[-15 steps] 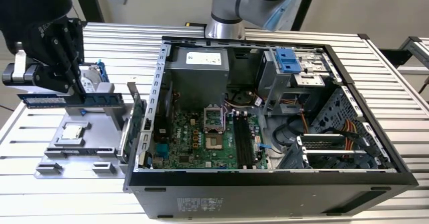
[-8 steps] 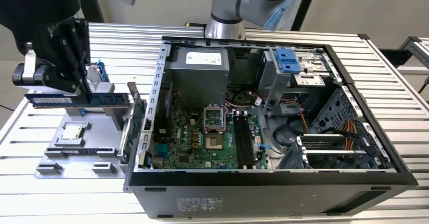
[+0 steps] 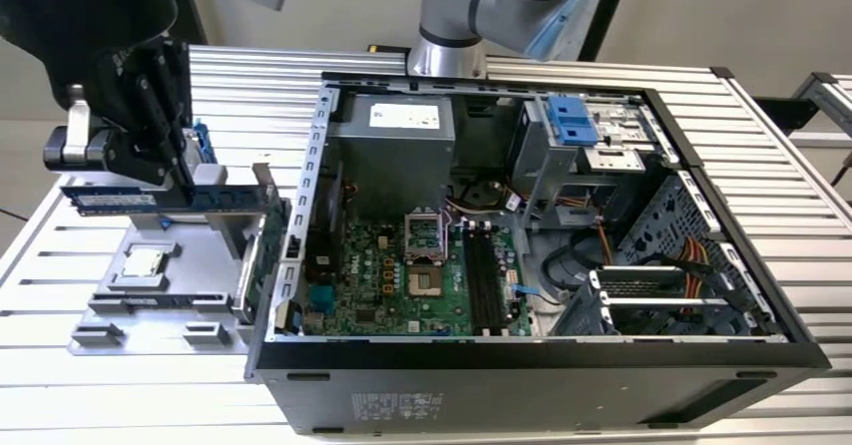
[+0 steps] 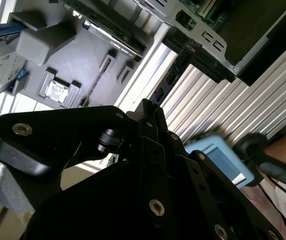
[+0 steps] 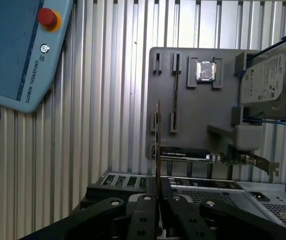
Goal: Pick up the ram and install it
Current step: 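Pick up the ram and move it above insertion slot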
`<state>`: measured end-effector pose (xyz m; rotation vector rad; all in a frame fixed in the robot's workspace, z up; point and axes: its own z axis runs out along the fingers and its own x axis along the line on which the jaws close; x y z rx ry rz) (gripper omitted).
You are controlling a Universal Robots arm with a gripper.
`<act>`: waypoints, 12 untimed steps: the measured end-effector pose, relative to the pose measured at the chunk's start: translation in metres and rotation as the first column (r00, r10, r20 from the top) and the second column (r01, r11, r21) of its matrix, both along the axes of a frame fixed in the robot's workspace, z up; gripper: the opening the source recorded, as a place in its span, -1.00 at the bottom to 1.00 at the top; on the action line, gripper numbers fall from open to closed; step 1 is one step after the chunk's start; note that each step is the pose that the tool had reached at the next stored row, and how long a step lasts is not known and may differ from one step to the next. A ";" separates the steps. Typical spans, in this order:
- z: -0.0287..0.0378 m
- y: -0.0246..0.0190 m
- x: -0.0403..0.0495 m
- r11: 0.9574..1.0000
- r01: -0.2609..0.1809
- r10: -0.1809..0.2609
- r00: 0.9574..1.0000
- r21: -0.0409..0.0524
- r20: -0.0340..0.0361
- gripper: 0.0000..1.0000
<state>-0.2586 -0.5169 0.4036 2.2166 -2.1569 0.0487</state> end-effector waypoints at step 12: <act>0.0000 0.0000 0.0135 1.000 0.000 0.000 1.000 0.000 0.000 -1.00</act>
